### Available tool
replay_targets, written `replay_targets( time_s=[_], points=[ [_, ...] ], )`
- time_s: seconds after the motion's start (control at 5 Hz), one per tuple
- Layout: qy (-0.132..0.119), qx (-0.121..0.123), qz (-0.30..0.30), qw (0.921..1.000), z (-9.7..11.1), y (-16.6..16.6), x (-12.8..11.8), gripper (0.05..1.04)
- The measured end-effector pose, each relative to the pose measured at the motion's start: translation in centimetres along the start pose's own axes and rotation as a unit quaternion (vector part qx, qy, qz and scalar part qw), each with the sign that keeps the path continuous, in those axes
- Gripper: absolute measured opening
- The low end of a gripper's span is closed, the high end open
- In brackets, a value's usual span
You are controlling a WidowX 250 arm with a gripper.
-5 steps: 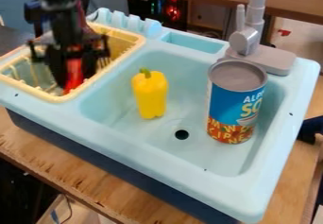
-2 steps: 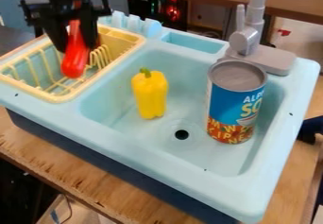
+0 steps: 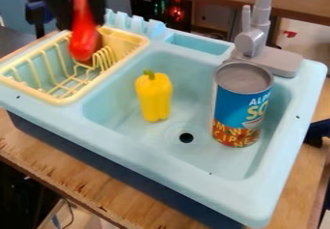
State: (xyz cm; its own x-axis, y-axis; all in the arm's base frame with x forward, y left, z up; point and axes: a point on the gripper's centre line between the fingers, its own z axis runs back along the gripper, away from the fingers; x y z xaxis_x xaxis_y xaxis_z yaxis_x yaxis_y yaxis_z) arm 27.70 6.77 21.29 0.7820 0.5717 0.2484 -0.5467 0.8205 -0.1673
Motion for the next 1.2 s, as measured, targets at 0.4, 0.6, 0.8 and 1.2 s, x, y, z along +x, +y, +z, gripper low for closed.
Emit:
replay_targets(
  time_s=[0.4, 0.6, 0.8, 1.2],
  points=[
    [0.005, -0.026, 0.084, 0.9961, 0.6, -5.4, -4.0, 0.537],
    [0.018, -0.014, 0.159, 0.9869, -0.2, -7.3, -7.2, 0.536],
    [0.028, -0.032, 0.229, 0.9724, -0.9, -8.4, -9.8, 0.537],
    [0.043, -0.026, 0.275, 0.9600, -2.9, -9.8, -12.1, 0.537]
  ],
)
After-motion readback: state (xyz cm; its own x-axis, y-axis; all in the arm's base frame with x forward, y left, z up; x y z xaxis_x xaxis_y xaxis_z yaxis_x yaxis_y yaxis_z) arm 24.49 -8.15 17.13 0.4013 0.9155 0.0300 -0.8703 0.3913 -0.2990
